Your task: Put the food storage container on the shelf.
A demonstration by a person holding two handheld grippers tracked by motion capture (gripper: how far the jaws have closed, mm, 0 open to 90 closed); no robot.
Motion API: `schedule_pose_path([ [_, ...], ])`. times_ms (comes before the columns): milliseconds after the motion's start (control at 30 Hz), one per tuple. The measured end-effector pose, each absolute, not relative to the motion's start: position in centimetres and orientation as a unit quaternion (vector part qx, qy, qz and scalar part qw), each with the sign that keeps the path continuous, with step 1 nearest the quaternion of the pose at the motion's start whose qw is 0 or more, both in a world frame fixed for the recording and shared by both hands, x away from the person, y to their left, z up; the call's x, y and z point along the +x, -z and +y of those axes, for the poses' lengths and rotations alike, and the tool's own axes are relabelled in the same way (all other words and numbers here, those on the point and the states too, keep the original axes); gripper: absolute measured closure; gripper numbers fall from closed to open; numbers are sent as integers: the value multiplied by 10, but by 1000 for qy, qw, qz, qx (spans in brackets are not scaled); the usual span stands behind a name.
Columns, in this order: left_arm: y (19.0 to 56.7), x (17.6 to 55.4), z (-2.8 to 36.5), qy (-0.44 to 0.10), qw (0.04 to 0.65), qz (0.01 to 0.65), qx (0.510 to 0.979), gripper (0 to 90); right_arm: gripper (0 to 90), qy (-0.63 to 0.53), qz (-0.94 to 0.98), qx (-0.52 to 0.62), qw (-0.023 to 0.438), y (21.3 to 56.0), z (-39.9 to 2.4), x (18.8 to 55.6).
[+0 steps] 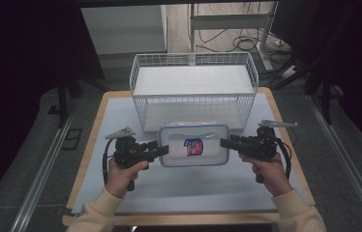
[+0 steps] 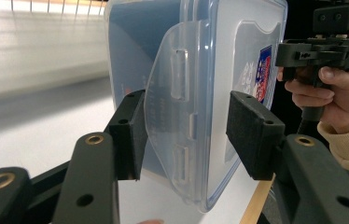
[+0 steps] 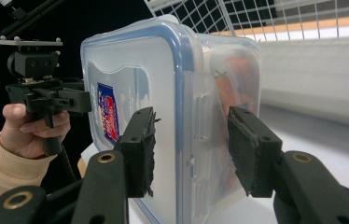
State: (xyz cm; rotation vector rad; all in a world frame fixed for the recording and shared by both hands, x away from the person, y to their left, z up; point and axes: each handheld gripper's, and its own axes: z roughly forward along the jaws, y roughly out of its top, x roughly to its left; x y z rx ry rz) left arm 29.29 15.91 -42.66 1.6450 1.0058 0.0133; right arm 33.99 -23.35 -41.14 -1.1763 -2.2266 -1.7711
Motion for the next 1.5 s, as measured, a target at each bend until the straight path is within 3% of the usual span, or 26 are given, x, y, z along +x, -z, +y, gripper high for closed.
schedule_pose_path([
  [1500,326,366,168,-35,587,404,701,492,528,594,-712,-373,-1,309,-223,405],
])
